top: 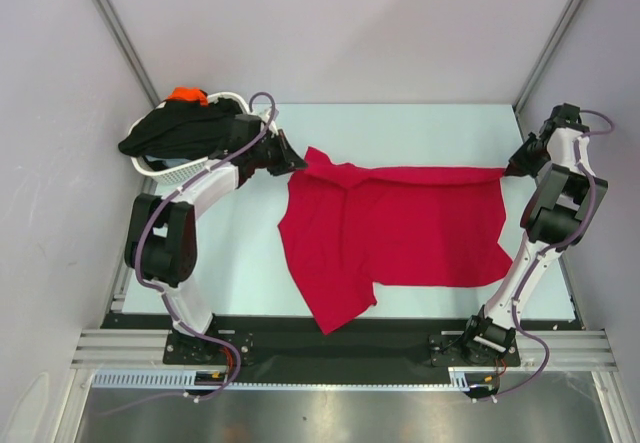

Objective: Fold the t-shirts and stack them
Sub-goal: Fold the tshirt

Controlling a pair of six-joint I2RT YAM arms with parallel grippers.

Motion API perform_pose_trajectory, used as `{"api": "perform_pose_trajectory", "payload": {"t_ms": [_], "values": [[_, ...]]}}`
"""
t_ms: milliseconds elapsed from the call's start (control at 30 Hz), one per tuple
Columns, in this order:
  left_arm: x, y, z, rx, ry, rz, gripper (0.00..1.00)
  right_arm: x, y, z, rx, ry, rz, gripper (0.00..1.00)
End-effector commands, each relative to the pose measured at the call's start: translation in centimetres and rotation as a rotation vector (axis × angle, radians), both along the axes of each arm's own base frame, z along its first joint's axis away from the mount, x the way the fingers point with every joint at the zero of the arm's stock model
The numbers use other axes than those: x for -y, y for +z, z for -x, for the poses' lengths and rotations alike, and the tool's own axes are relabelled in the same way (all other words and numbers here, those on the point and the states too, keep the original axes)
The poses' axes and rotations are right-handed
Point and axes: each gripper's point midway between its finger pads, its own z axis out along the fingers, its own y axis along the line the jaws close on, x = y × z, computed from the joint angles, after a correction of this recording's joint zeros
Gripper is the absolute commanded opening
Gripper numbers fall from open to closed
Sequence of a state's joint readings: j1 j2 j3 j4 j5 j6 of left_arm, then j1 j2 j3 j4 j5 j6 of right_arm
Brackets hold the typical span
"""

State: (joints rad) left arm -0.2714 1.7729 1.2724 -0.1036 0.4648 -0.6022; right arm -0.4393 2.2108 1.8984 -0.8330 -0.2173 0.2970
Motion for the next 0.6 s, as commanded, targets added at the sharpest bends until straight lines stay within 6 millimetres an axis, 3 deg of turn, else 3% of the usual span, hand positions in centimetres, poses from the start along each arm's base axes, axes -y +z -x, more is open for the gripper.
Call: {"api": "perform_pose_trajectory", "payload": {"t_ms": [0,400,567], "values": [[-0.3,1.0,1.6,-0.004,-0.026,0.015,0.0,0.5,2.8,0.6,0.034,0.007,0.054,0.01],[-0.4,-1.2,3.4,-0.079,-0.035,0.017,0.0,0.5,2.0,0.5,0.029,0.012,0.048,0.03],[-0.8,-3.2,4.6,-0.133,-0.027,0.003,0.0,0.6,1.5,0.5,0.018,0.016,0.05,0.04]]}}
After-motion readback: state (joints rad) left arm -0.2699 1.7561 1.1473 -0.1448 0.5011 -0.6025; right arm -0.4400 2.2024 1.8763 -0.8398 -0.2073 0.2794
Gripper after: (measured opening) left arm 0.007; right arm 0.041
